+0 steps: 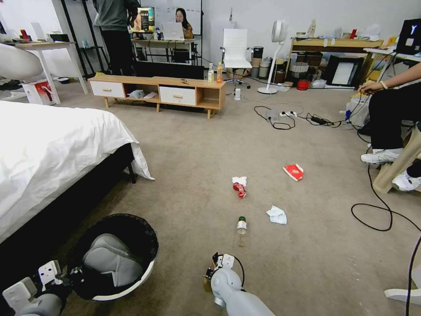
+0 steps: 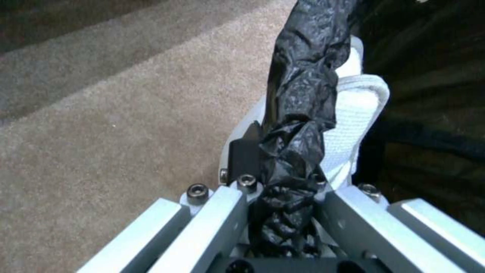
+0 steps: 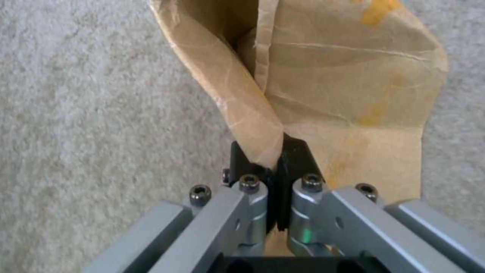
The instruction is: Pick up the trash bin and place the garbage on the floor into it.
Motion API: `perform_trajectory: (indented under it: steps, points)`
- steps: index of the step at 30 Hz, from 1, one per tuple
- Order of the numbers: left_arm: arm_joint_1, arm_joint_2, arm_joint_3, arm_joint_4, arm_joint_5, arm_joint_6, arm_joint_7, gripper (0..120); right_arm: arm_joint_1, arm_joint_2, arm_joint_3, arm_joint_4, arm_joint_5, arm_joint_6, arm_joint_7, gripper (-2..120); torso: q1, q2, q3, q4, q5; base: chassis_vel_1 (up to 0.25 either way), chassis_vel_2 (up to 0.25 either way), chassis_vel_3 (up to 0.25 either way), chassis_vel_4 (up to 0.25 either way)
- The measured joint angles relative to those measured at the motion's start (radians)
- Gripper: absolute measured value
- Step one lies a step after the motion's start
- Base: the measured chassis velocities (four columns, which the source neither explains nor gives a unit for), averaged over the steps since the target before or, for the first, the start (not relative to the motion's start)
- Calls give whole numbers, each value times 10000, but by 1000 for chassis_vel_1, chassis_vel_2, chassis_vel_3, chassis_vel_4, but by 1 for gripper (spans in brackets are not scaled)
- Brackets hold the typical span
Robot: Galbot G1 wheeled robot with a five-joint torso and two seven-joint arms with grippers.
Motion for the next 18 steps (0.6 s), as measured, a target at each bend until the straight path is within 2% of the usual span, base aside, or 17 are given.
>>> perform_trajectory:
  steps: [9, 15, 17, 18]
  points:
    - [53, -14, 90, -98, -12, 0, 0, 1, -459, -785, -24, 1092, 46, -242, 26, 0, 0, -2, 3, -9, -8, 0, 0, 0, 0]
    - [86, -13, 174, -234, -64, 0, -48, 1, -781, -1507, 69, 2629, 82, -362, 163, 0, 0, -2, 2, -4, -7, 0, 0, 0, 0]
    - [121, 17, 225, -315, -100, 0, -85, 1, -963, -1929, 156, 3637, 156, -476, 190, 0, 0, -1, 2, -2, -4, 0, 0, 0, 0]
    - [121, 17, 225, -315, -100, 0, -85, 1, -963, -1929, 156, 3637, 156, -476, 190, 0, 0, -1, 2, -2, -4, 0, 0, 0, 0]
